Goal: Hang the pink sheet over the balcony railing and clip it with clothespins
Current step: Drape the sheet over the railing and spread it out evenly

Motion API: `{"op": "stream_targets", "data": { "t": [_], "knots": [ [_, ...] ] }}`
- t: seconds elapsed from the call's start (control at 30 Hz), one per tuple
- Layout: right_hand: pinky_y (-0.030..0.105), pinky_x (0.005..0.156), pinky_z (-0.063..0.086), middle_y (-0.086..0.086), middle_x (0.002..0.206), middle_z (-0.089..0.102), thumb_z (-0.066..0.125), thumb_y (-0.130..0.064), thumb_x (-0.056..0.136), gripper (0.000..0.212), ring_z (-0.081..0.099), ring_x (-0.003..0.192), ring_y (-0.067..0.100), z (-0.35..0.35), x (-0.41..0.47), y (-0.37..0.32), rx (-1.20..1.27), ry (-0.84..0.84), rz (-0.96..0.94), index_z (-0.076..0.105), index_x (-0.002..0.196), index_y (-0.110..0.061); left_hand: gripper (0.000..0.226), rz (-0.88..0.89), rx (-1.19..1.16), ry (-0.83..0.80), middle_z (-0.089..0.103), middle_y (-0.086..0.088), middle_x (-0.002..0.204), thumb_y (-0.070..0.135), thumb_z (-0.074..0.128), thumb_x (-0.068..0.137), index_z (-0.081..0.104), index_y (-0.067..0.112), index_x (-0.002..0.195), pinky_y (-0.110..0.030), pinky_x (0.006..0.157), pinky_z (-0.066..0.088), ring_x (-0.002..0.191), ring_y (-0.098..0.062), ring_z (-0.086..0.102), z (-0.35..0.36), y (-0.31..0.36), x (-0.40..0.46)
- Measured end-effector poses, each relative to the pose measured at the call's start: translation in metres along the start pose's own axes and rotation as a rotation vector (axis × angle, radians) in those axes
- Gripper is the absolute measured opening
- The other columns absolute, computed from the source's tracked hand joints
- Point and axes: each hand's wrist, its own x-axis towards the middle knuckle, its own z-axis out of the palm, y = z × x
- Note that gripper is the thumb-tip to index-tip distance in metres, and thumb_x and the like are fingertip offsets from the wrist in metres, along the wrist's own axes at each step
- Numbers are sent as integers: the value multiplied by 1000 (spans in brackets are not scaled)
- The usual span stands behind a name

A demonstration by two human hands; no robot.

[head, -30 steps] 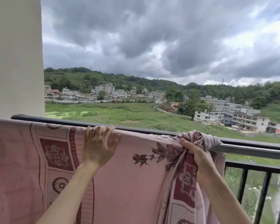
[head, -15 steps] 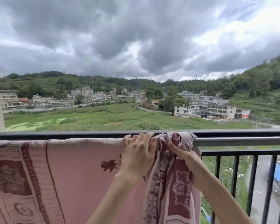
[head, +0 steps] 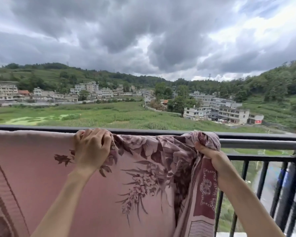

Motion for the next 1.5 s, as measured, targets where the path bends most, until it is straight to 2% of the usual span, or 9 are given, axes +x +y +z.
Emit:
{"op": "stream_targets", "data": {
  "t": [0.17, 0.4, 0.57, 0.67, 0.77, 0.9, 1.07, 1.4, 1.5],
  "knots": [
    [36, 71, 54, 10, 101, 74, 74, -33, 66, 44, 71, 89, 28, -50, 3, -6, 28, -26, -55, 70, 106, -14, 39, -100, 19, -3, 67, -1, 104, 36, 24, 82, 62, 27, 81, -31, 95, 16, 98, -19, 48, 4, 10, -1],
    [47, 94, 50, 3, 107, 72, 75, -30, 70, 14, 67, 99, 25, -74, 12, 0, 48, -8, -60, 77, 83, -28, 36, -156, 91, -13, 62, -7, 119, 30, 35, 94, 61, 15, 112, -50, 113, 9, 116, -24, 50, -1, 60, -13],
    [14, 57, 54, -34, 68, 66, 68, -23, 75, 21, 68, 73, -4, -66, 6, 0, 80, -64, -152, 75, 65, -40, 46, 164, -74, -97, 54, 6, 127, 40, 23, 92, 50, 24, 125, -43, 116, 3, 125, -11, 44, 26, 162, -30],
    [14, 58, 52, -41, 65, 61, 69, -25, 75, 24, 66, 68, -9, -64, 5, -2, 34, -55, -159, 73, 60, -44, 45, 130, -111, -133, 54, 9, 123, 43, 20, 93, 47, 29, 127, -31, 113, -2, 121, -10, 43, 53, 192, -41],
    [17, 69, 52, -39, 75, 62, 73, -37, 65, 6, 66, 79, -8, -71, 6, -1, 4, -34, -137, 75, 66, -42, 35, 54, -13, -83, 55, 5, 107, 41, 26, 95, 53, 27, 112, -35, 111, 7, 109, -17, 45, 68, 194, -45],
    [40, 95, 50, 2, 123, 60, 77, -38, 63, 36, 64, 106, 18, -89, 6, -1, -36, -55, -87, 75, 96, -24, 42, 93, 31, -45, 54, 6, 96, 45, 17, 91, 54, 28, 102, -34, 102, 15, 97, -18, 45, 73, 189, -40],
    [35, 82, 56, 9, 107, 71, 77, -40, 53, 75, 70, 93, 21, -121, 7, 0, -31, -47, -66, 58, 120, -11, 47, 57, 14, -31, 54, 3, 95, 46, 14, 90, 56, 25, 99, -40, 101, 23, 96, -21, 45, 76, 194, -41],
    [24, 56, 54, 3, 77, 76, 74, -43, 56, 25, 72, 70, 21, -213, 16, -23, -148, -182, -90, 76, 74, -27, 44, -219, 82, 87, 56, -6, 98, 37, 20, 88, 60, 19, 86, -38, 114, 3, 106, -26, 44, 92, 224, -36],
    [38, 72, 55, 12, 78, 75, 74, -35, 64, 15, 70, 75, 31, -236, 19, -33, -143, -140, -92, 76, 73, -23, 46, -264, 107, 73, 56, -10, 101, 36, 20, 86, 61, 16, 87, -39, 115, 3, 108, -28, 42, 93, 230, -33]
  ]
}}
